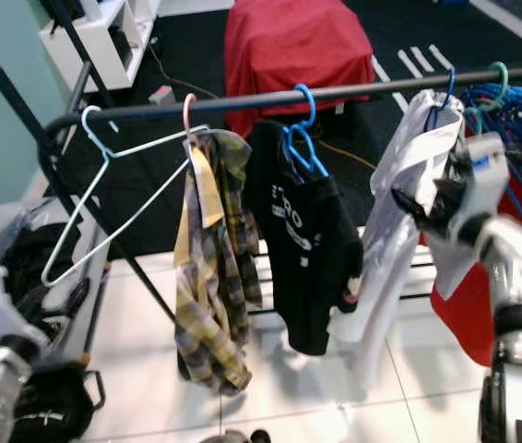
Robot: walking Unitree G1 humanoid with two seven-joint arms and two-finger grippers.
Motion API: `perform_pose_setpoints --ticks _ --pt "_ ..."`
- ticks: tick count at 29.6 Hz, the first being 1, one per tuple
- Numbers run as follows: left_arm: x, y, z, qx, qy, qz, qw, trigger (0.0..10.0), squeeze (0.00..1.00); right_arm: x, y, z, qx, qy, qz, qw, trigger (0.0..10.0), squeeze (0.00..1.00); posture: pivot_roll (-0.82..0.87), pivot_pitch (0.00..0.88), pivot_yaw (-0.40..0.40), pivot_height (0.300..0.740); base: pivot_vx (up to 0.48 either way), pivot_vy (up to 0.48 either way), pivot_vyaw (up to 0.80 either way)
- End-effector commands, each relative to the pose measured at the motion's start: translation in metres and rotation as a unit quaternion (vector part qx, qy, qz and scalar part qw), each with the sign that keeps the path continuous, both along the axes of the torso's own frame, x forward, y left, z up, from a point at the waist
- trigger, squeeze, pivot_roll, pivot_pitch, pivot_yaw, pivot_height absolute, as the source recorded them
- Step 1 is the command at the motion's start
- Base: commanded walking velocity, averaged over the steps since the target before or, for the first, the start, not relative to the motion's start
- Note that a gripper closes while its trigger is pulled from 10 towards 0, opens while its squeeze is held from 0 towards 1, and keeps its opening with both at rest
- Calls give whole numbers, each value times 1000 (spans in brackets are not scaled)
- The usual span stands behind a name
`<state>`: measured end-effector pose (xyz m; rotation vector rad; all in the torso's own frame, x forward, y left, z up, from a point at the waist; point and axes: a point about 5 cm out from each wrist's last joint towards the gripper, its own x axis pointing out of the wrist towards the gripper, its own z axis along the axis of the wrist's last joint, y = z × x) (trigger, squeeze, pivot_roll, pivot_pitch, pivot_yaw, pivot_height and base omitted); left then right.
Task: Hang hanger
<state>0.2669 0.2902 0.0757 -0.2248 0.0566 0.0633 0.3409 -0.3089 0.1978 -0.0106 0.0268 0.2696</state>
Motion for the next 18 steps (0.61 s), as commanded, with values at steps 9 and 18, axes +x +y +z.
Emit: perform_pose_setpoints --ticks 9,18 --pt "8 -25 -20 -32 32 -25 999 10000 0 -61 10 -69 64 -3 -99 993 10000 0 -102 147 41 740 0 0 0" --pt "8 -45 -36 -18 48 -33 998 10000 0 -109 -14 -168 25 144 -242 959 10000 0 -110 111 1 740 0 0 0"
